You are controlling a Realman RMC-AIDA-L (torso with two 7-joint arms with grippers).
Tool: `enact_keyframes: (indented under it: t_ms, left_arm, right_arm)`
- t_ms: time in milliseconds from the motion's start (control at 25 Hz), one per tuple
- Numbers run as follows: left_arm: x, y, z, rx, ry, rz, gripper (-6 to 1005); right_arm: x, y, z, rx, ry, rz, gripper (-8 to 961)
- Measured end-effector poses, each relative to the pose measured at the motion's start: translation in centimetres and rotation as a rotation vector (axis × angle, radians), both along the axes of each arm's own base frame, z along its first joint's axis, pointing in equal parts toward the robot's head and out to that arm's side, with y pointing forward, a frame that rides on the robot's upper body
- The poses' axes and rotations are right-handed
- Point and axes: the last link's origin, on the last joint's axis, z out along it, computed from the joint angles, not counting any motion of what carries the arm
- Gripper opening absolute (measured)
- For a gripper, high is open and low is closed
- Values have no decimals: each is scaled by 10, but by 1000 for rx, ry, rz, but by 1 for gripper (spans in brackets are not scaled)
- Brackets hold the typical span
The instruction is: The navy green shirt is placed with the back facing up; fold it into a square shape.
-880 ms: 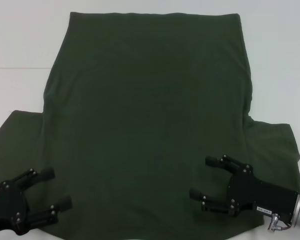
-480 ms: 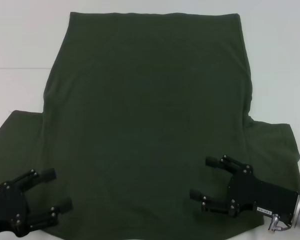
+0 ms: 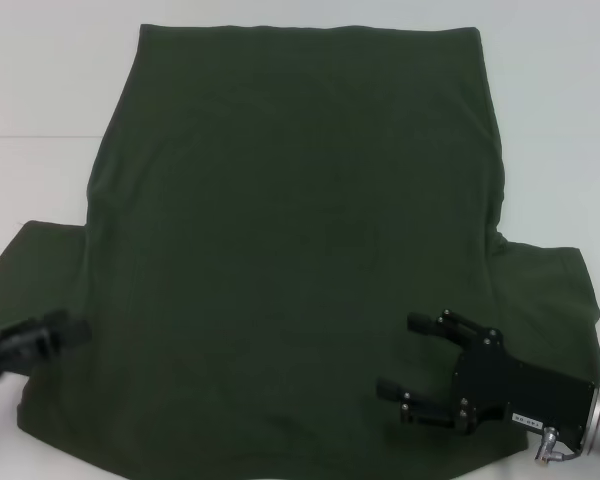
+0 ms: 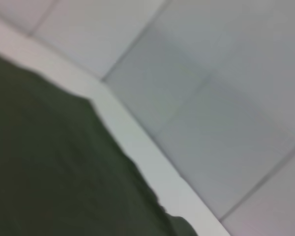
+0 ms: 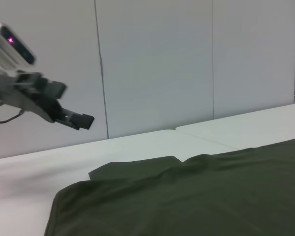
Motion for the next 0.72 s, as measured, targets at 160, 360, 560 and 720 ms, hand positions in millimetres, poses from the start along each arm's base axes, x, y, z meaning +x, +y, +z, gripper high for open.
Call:
enact_keyframes:
  t_ms: [160, 360, 560, 720]
  left_arm:
    - [-13, 19, 30, -60, -6, 237, 934]
    - [-23, 33, 59, -77, 38, 424, 933]
    - [-31, 50, 71, -169, 167, 623, 933]
    - [-33, 67, 64, -209, 293, 695, 933]
  right_arm:
    - [0, 0, 0, -2, 1, 2, 945]
    - [-1, 0, 0, -2, 1, 4, 945]
    - [-2, 2, 0, 1, 2, 6, 945]
    - [-3, 4, -1, 2, -3, 5, 945]
